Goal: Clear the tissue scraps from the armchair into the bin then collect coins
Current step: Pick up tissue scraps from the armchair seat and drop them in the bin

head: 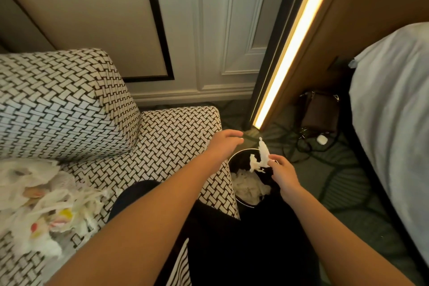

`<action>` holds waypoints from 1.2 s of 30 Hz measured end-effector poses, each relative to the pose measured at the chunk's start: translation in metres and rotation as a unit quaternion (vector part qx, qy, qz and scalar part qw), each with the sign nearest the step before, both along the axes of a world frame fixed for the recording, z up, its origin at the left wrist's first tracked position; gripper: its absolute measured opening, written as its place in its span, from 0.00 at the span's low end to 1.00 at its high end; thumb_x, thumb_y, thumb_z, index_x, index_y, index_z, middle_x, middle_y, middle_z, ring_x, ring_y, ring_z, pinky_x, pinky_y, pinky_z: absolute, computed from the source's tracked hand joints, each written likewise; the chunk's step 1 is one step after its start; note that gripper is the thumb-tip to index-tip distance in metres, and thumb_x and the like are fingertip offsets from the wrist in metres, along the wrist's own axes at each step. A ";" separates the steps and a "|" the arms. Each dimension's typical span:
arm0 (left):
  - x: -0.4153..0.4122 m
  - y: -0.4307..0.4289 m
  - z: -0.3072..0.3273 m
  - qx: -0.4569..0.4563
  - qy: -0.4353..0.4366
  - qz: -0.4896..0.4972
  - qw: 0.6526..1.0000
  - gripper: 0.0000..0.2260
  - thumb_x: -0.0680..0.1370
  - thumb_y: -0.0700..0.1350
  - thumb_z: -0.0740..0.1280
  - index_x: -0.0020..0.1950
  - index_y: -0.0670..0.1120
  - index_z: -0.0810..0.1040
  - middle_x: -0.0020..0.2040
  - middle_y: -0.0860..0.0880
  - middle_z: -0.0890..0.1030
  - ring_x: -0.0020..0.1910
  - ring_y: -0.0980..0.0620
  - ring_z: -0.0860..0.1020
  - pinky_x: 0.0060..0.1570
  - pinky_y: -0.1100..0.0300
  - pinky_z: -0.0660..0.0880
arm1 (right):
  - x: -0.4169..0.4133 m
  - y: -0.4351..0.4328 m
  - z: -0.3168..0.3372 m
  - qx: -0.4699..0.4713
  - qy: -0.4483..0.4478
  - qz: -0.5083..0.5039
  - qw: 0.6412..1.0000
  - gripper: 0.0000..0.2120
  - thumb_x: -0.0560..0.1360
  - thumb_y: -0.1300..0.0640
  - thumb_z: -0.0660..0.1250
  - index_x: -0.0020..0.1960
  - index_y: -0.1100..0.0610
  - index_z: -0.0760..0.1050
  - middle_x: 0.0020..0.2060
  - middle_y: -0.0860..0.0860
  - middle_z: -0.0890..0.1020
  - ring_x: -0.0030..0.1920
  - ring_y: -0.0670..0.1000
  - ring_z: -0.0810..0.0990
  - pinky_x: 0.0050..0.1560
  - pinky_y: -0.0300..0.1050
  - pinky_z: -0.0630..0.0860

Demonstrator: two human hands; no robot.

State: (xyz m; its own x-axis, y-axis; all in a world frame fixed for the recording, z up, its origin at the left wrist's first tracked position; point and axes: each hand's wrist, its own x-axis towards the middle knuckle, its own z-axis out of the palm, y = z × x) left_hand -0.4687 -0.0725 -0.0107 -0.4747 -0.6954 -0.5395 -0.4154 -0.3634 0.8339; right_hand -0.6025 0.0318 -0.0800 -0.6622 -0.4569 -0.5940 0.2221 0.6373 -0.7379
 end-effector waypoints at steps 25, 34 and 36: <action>0.333 0.000 0.023 -0.058 0.085 0.356 0.929 0.06 0.78 0.41 0.64 0.53 0.47 0.79 0.53 0.47 0.82 0.51 0.48 0.79 0.54 0.55 0.74 | 0.267 -0.103 0.107 -0.189 -0.017 0.351 0.917 0.07 0.77 0.60 0.64 0.52 0.53 0.79 0.50 0.49 0.83 0.51 0.48 0.81 0.57 0.42 0.75; 0.408 0.040 -0.011 -0.035 0.032 0.450 0.892 0.07 0.79 0.39 0.62 0.52 0.46 0.79 0.50 0.48 0.82 0.47 0.49 0.79 0.54 0.54 0.73 | 0.361 -0.109 0.059 -0.170 0.087 0.508 0.840 0.09 0.77 0.60 0.64 0.55 0.56 0.79 0.53 0.49 0.81 0.48 0.40 0.77 0.54 0.33 0.72; 0.417 0.048 -0.018 -0.028 0.025 0.471 0.881 0.07 0.79 0.39 0.62 0.51 0.46 0.79 0.51 0.47 0.82 0.47 0.49 0.80 0.53 0.54 0.74 | 0.371 -0.104 0.045 -0.162 0.152 0.574 0.788 0.10 0.76 0.60 0.65 0.57 0.54 0.78 0.58 0.49 0.79 0.50 0.40 0.75 0.56 0.26 0.67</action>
State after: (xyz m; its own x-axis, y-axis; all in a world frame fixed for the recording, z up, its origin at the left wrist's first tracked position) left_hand -0.0513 -0.0245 -0.0289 0.3057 -0.8185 -0.4864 0.0862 -0.4850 0.8703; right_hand -0.2312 -0.0724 -0.0352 0.2096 -0.9532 -0.2179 -0.5821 0.0574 -0.8111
